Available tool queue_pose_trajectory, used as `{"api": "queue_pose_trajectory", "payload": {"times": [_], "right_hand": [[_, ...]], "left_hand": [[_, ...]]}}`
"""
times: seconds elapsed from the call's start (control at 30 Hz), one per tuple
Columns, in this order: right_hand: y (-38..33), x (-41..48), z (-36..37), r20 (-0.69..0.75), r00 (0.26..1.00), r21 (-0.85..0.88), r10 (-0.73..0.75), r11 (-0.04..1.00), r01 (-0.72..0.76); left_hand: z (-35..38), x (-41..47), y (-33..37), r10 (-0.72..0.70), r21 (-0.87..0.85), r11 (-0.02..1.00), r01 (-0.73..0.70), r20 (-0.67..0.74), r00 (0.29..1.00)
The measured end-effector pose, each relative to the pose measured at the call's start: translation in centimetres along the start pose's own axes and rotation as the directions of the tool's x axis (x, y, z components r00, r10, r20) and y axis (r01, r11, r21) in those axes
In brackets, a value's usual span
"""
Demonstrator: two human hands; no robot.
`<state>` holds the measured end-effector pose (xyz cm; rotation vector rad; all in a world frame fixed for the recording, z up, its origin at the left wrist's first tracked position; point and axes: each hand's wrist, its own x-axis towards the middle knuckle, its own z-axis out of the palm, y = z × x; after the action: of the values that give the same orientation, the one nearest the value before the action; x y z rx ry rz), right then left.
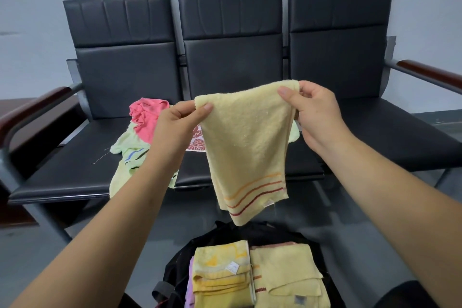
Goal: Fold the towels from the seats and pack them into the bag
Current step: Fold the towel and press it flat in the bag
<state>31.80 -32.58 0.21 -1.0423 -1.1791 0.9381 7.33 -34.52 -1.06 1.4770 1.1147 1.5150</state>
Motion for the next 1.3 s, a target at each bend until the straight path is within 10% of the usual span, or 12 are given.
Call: {"api": "queue_pose_trajectory", "payload": {"times": [0.2, 0.37, 0.6, 0.73, 0.83, 0.97, 1.17, 1.3], "right_hand": [[0.1, -0.3, -0.2, 0.115, 0.993, 0.104, -0.014, 0.995, 0.002], [0.7, -0.2, -0.3, 0.481, 0.876, -0.059, 0.026, 0.998, 0.003], [4.1, -0.4, -0.4, 0.242, 0.912, -0.124, 0.332, 0.942, -0.311], [4.8, -0.7, -0.5, 0.280, 0.840, -0.001, 0.464, 0.875, -0.484], [5.0, -1.2, -1.0, 0.427, 0.809, -0.072, 0.405, 0.907, -0.416], [6.4, -1.6, -0.6, 0.295, 0.938, -0.597, 0.183, 0.802, 0.031], [8.7, -1.4, -0.8, 0.321, 0.944, -0.477, 0.071, 0.873, 0.096], [10.7, -0.8, -0.7, 0.161, 0.965, -0.299, 0.209, 0.942, -0.154]], "left_hand": [[0.2, 0.1, -0.2, 0.004, -0.062, 0.998, -0.002, 0.033, 0.999], [-0.2, 0.3, -1.3, -0.059, 0.117, 0.993, 0.031, 0.241, 0.969], [0.5, 0.3, -4.3, -0.323, 0.091, 0.943, 0.322, 0.000, 0.946], [0.7, -0.2, -4.9, -0.415, -0.120, 0.882, 0.457, 0.263, 0.871], [0.1, -0.6, -5.9, -0.360, 0.033, 0.926, 0.375, 0.373, 0.855], [0.2, -1.0, -7.0, -0.144, 0.454, 0.891, -0.008, 0.299, 0.943], [0.4, -0.6, -9.3, -0.133, 0.420, 0.907, 0.023, 0.234, 0.963], [0.7, -0.6, -10.5, -0.183, 0.311, 0.944, 0.113, 0.208, 0.961]]}}
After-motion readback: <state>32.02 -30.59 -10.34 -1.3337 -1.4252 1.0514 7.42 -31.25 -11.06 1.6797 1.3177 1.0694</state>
